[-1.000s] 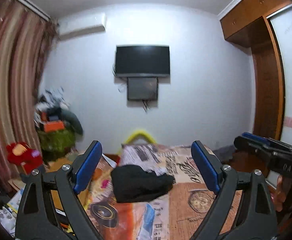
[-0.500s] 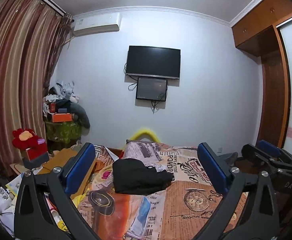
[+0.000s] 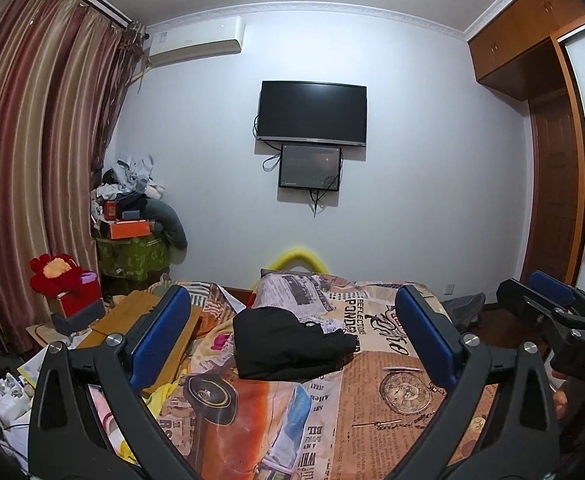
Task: Fold large clothes
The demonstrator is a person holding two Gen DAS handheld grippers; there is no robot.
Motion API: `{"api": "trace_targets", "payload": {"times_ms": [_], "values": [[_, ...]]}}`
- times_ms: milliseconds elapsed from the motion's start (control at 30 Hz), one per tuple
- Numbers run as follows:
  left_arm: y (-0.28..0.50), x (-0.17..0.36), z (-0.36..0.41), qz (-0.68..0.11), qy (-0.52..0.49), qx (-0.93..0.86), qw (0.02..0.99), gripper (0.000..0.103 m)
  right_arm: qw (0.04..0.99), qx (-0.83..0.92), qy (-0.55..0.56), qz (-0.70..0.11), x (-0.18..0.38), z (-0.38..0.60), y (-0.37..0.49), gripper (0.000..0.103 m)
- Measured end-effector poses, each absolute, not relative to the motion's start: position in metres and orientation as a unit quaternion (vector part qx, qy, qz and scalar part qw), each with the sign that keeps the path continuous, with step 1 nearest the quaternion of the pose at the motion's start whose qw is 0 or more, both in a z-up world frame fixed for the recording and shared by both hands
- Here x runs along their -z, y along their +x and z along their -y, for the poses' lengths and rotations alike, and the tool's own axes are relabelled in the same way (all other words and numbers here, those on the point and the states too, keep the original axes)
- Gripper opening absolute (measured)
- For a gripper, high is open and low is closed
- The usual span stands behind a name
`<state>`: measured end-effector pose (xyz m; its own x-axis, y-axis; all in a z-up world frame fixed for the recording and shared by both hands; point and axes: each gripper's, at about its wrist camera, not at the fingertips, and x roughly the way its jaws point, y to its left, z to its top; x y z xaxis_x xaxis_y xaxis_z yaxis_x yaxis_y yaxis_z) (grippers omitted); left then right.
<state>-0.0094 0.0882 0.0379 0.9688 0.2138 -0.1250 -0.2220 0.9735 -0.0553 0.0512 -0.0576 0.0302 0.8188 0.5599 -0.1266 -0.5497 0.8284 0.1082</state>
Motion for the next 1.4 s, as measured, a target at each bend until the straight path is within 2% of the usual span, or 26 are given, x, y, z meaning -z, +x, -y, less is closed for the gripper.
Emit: {"api": "trace_targets", "payload": {"times_ms": [1400], "values": [[0.001,-0.025,-0.095,-0.084,-0.057,-0.097,0.990,0.103,0.952,-0.288,0.025,-0.103,-0.031,0.064,0.051,0.102]]}}
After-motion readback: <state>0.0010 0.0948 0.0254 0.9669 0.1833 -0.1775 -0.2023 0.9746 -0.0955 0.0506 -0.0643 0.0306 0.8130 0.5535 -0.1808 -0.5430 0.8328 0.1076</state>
